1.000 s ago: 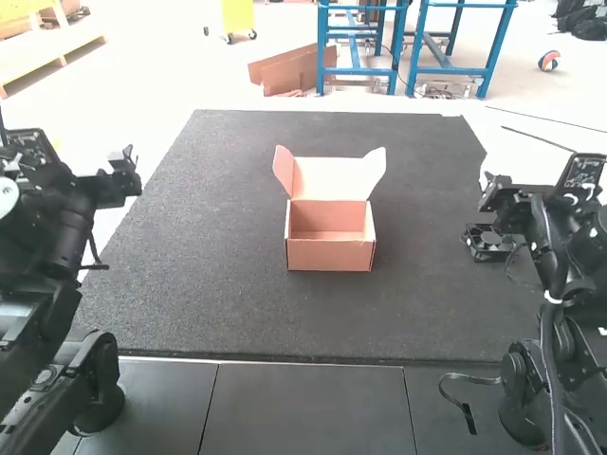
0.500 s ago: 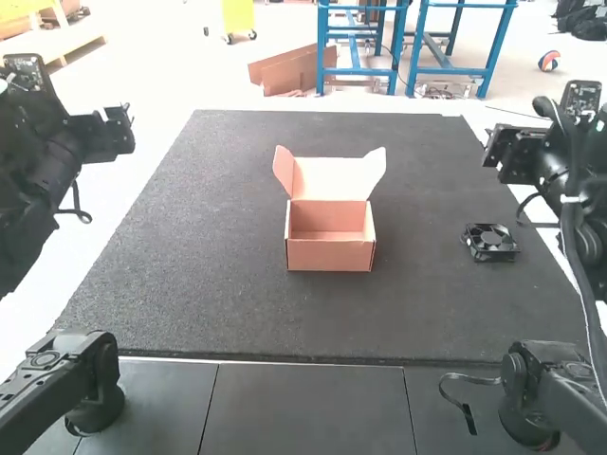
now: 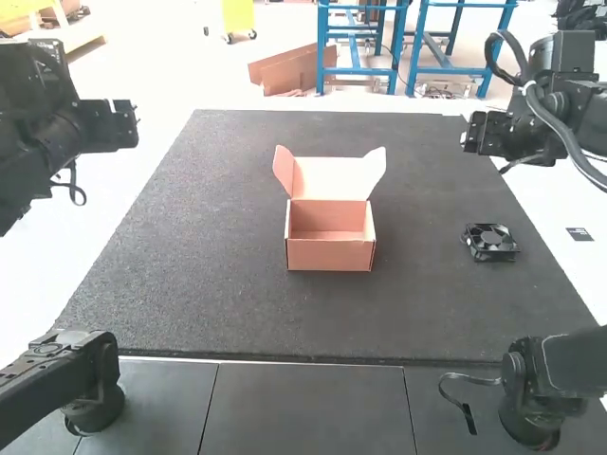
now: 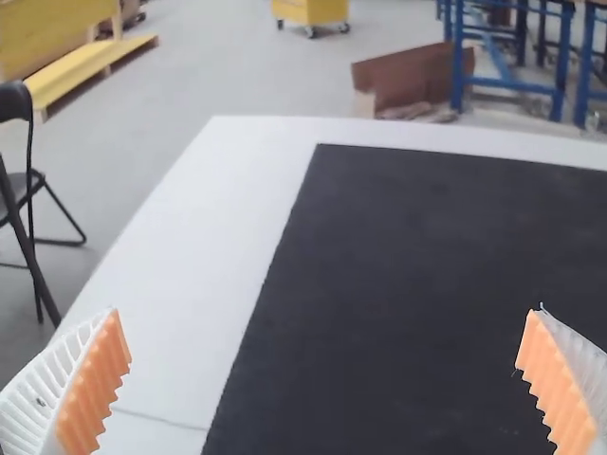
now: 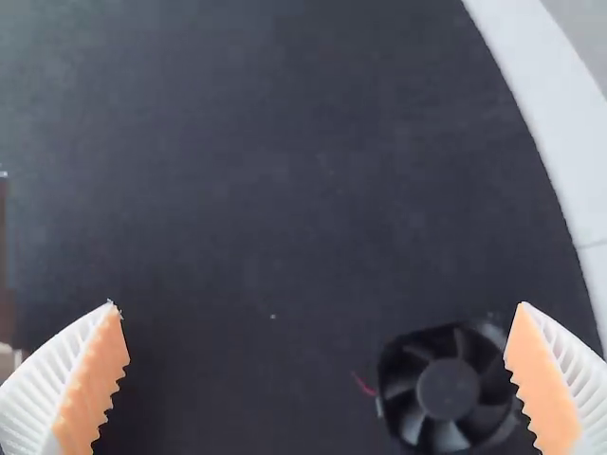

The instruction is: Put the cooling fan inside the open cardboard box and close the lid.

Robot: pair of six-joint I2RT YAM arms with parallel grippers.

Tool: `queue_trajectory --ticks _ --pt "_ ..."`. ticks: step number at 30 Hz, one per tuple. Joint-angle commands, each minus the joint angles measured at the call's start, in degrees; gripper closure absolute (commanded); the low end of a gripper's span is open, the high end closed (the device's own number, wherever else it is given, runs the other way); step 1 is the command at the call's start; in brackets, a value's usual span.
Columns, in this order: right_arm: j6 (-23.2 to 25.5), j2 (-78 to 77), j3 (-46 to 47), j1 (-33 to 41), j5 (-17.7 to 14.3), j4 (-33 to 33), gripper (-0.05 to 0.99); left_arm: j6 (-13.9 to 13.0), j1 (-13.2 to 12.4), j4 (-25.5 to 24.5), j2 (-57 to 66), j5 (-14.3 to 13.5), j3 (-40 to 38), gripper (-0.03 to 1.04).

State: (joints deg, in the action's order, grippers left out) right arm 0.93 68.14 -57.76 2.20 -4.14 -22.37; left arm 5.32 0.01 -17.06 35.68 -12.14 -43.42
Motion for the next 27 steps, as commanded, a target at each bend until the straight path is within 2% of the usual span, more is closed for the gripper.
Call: queue_trajectory --ticks 1,4,9,11,12,13,15,17,19,21,27 --pt "-2.8 1.6 -4.9 -2.3 -2.0 -2.6 0.03 -3.4 -0.2 0.3 0.7 -5.9 -1.9 0.04" --pt "-4.4 5.7 -7.8 -4.1 -2.1 -7.9 0.03 -5.6 0.4 0.4 1.3 -5.5 -1.8 0.04" --pt "-7.7 10.6 -11.7 -8.8 -1.8 -15.5 0.03 -6.1 1.9 -3.2 4.8 -5.3 -0.4 0.04" --pt "-8.1 12.8 -13.5 -11.2 0.5 -18.7 0.03 -6.1 2.6 -4.9 6.4 -5.4 -0.3 0.04" --pt "-9.9 13.7 -14.4 -12.5 3.2 -19.9 0.03 -6.1 2.9 -4.9 6.9 -5.3 -0.5 0.04" --pt "-14.3 14.3 -14.8 -13.6 4.6 -20.8 0.03 -6.1 3.1 -4.9 7.0 -5.3 -0.8 0.04" --pt "-20.6 15.3 -15.5 -15.5 4.8 -20.8 0.03 -6.0 3.3 -4.7 7.0 -3.6 -1.2 0.04" --pt "-22.9 16.4 -16.4 -16.4 4.8 -20.9 0.03 -4.3 3.6 -4.9 7.0 -0.5 -1.7 0.04" --pt "-23.7 17.8 -17.4 -16.5 5.0 -21.8 0.03 -0.3 3.9 -5.3 7.2 3.2 -1.8 0.04" --pt "-24.1 19.0 -17.6 -16.9 5.2 -22.3 0.03 1.1 4.6 -5.2 7.5 3.7 -1.7 0.04" --pt "-24.0 25.1 -17.8 -17.4 5.5 -23.7 0.03 1.3 5.8 -5.2 9.7 2.9 -1.2 0.04"
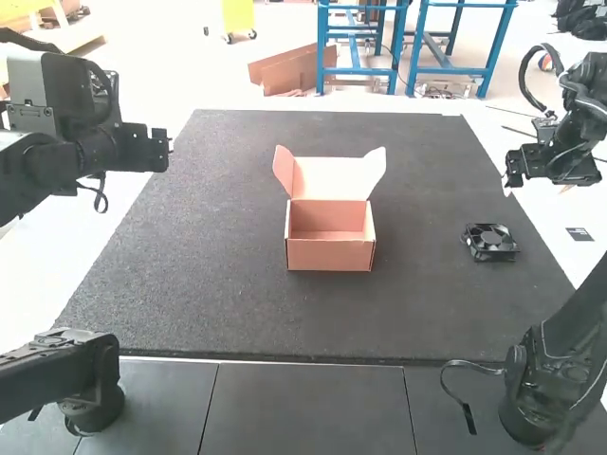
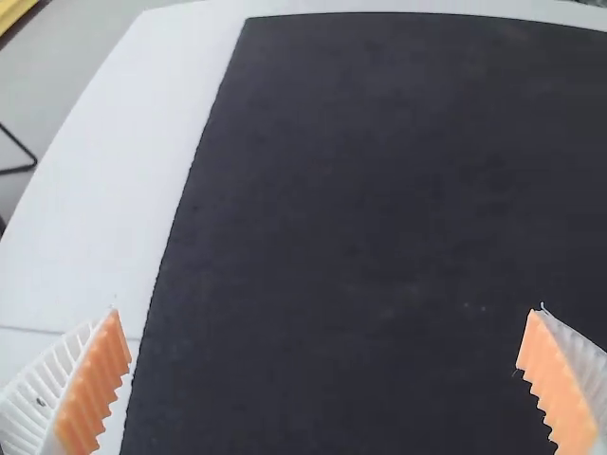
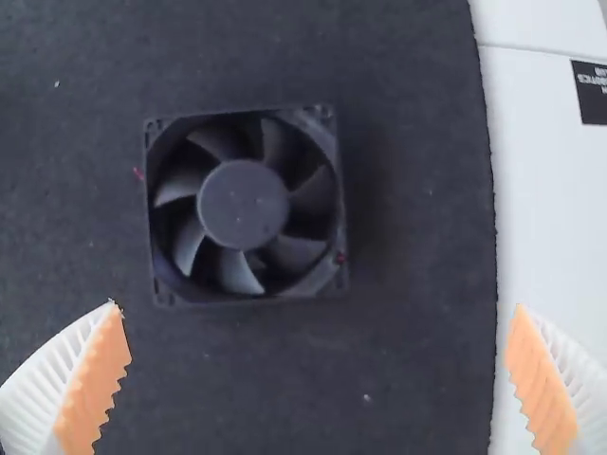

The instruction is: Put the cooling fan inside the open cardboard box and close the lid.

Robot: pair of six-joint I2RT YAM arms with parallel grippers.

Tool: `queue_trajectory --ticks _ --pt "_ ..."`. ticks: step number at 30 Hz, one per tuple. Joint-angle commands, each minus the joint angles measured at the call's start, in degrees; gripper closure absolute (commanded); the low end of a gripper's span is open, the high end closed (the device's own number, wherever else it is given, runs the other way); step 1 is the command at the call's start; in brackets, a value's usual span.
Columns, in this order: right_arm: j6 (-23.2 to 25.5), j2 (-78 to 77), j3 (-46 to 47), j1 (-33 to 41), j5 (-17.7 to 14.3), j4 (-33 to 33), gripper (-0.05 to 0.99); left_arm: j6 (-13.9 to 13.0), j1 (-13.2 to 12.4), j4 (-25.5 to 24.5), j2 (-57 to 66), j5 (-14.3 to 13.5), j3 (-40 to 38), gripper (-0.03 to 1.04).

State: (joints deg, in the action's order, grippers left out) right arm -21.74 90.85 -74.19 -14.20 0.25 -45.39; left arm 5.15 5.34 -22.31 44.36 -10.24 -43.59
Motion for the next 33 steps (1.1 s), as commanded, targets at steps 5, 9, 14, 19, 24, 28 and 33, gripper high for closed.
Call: queue_trajectory --ticks 5,9,14,19,24,28,33 --pt "-0.2 8.2 -3.9 -2.8 1.2 -0.8 0.03 1.4 0.3 -0.5 2.4 0.1 -1.8 0.04" --pt "0.6 12.4 -6.4 -4.3 1.2 -0.8 0.03 1.3 0.1 -0.5 2.8 -0.1 -2.0 0.04" --pt "3.1 17.8 -10.6 -5.9 3.4 -3.7 0.03 1.3 0.1 -0.6 2.9 -0.1 -2.4 0.04" --pt "3.9 22.1 -14.5 -6.3 5.1 -7.1 0.04 1.3 0.2 -0.5 3.0 -0.1 -2.5 0.04" --pt "3.9 24.6 -16.1 -6.3 4.5 -7.8 0.04 1.2 0.1 0.1 3.8 -0.1 -2.8 0.04" --pt "3.9 25.8 -16.4 -6.8 1.3 -8.1 0.04 1.2 0.1 0.4 4.9 -0.1 -3.6 0.04" --pt "3.8 26.2 -16.4 -7.2 -1.9 -8.1 0.04 1.2 0.0 0.8 5.7 -0.1 -4.7 0.04"
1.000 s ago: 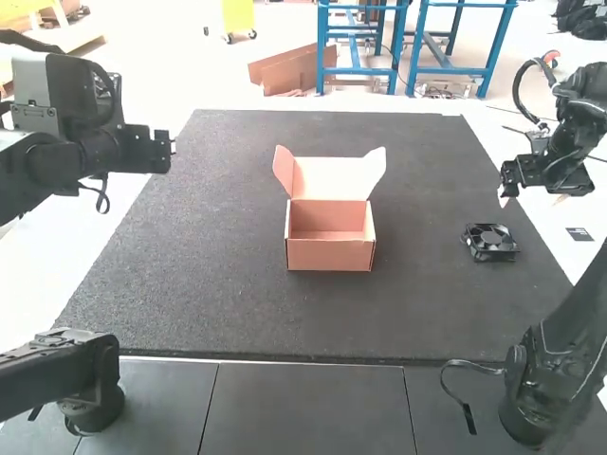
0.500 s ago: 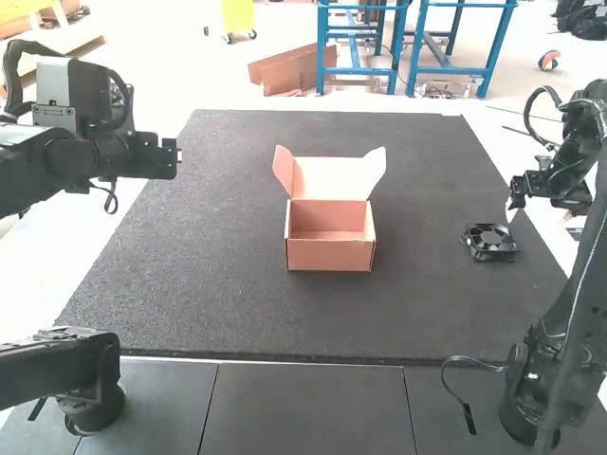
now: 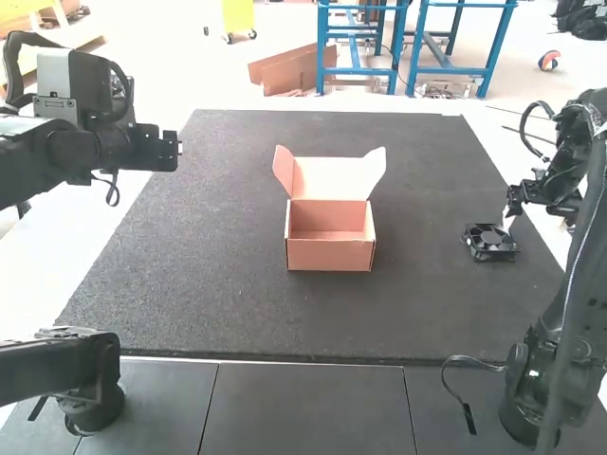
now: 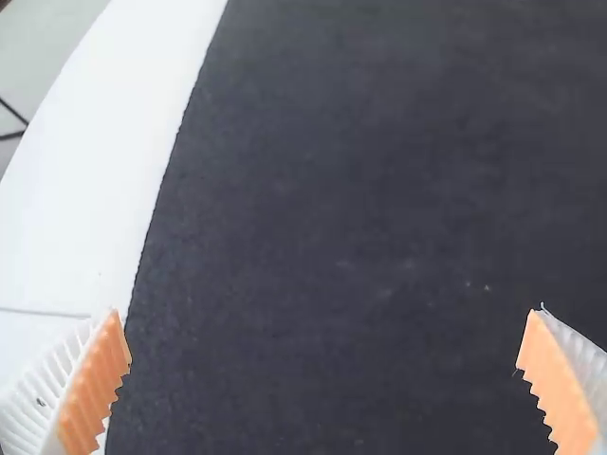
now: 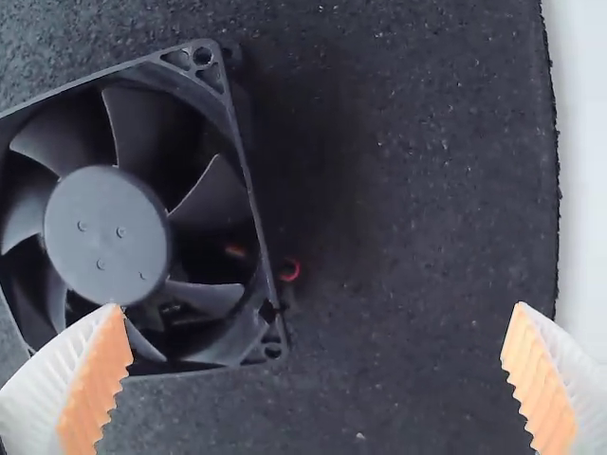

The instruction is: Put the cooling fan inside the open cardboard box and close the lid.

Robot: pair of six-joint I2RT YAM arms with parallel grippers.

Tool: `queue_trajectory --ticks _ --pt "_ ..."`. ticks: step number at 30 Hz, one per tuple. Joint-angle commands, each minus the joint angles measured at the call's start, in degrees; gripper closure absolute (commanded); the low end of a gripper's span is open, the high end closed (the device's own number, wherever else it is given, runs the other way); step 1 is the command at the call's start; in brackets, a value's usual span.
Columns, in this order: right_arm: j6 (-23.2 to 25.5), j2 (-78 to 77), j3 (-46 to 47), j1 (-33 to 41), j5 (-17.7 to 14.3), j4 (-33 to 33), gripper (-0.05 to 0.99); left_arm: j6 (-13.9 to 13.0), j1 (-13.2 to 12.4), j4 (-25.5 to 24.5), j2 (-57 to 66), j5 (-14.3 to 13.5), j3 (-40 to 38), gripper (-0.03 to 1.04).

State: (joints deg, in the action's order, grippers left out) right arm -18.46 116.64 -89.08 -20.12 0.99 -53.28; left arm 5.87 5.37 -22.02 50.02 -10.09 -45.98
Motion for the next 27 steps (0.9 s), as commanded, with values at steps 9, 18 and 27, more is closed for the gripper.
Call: queue_trajectory --ticks 9,18,27 --pt "0.5 2.1 -1.7 -1.3 -2.6 0.2 0.04 0.5 0.0 0.1 0.2 -0.3 -2.4 0.04" --pt "0.5 4.6 -2.2 -1.3 -3.6 0.3 0.04 0.5 0.0 0.0 0.3 -0.3 -2.2 0.04" --pt "0.5 5.9 -4.7 -1.3 -2.4 0.1 0.04 0.5 0.0 -0.7 0.2 -0.3 -2.1 0.04"
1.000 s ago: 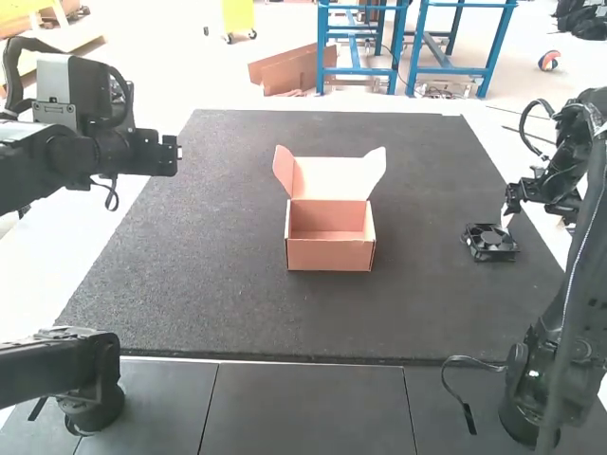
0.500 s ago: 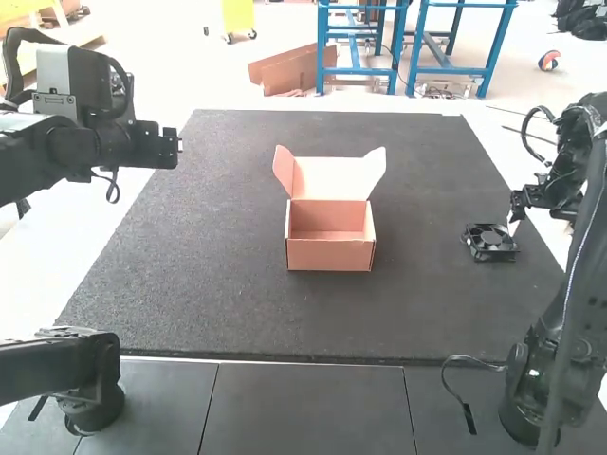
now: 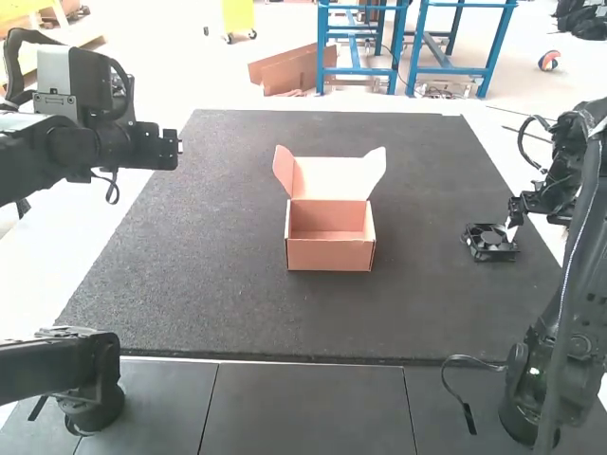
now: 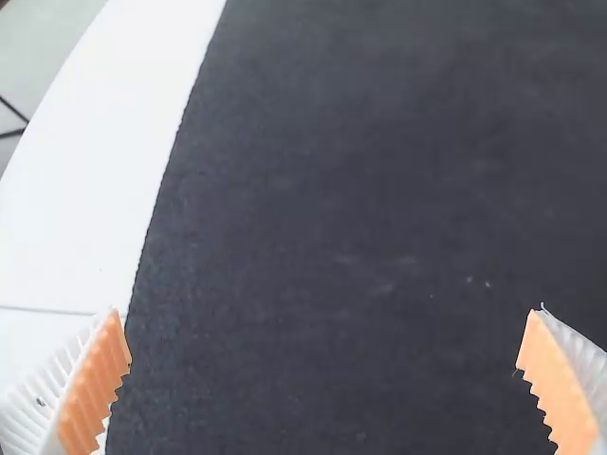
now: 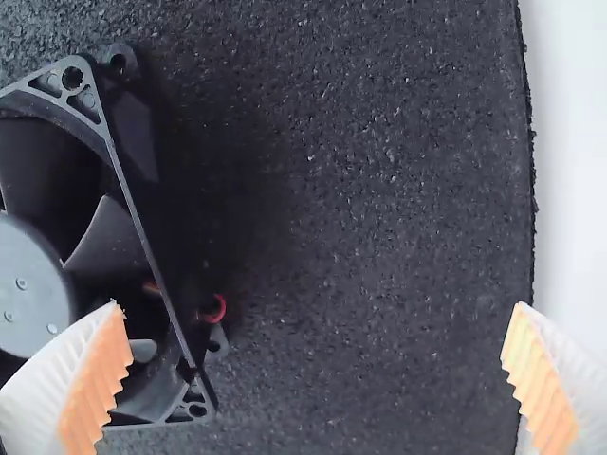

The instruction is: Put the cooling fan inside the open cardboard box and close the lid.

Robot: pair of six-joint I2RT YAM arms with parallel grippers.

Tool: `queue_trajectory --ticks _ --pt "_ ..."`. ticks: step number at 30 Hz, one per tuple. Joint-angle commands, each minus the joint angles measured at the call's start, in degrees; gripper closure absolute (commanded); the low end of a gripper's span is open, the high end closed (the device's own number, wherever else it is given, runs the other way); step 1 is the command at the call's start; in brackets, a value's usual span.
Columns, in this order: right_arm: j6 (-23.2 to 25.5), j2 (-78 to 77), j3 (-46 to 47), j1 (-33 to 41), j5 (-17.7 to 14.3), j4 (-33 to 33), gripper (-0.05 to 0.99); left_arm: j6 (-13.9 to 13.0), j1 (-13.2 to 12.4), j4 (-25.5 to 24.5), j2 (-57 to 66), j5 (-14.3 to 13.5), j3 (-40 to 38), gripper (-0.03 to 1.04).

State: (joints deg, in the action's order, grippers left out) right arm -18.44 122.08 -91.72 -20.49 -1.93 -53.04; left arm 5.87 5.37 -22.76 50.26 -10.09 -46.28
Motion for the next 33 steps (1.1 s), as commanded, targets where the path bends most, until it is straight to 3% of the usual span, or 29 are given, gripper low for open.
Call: queue_trajectory --ticks 1,18,21,26,29,31,33 --pt "0.6 0.4 -2.3 -1.0 0.6 -0.1 0.04 0.5 0.0 0.1 0.0 -0.3 -1.8 0.04" --pt "0.5 4.4 -3.0 -0.4 -0.3 -0.6 0.05 0.5 -0.4 0.1 0.0 -0.3 -1.8 0.04" --pt "0.6 4.7 -2.9 -0.5 -0.1 -0.4 0.19 0.5 -0.4 0.1 0.0 -0.3 -1.9 0.04" --pt "1.4 4.7 -3.0 -0.4 3.1 -0.1 0.71 0.5 -0.4 -0.1 0.0 -0.3 -2.1 0.04" --pt "2.3 4.7 -3.0 -0.4 5.6 -0.1 0.77 0.5 -0.4 -0.3 0.0 -0.3 -2.3 0.04" --pt "3.4 4.7 -3.2 -0.3 8.6 -0.1 0.95 0.5 -0.4 -0.4 0.0 -0.3 -2.5 0.04" --pt "4.9 4.7 -3.8 -0.3 10.1 -0.1 0.95 0.5 -0.3 -0.6 0.0 -0.4 -2.7 0.04"
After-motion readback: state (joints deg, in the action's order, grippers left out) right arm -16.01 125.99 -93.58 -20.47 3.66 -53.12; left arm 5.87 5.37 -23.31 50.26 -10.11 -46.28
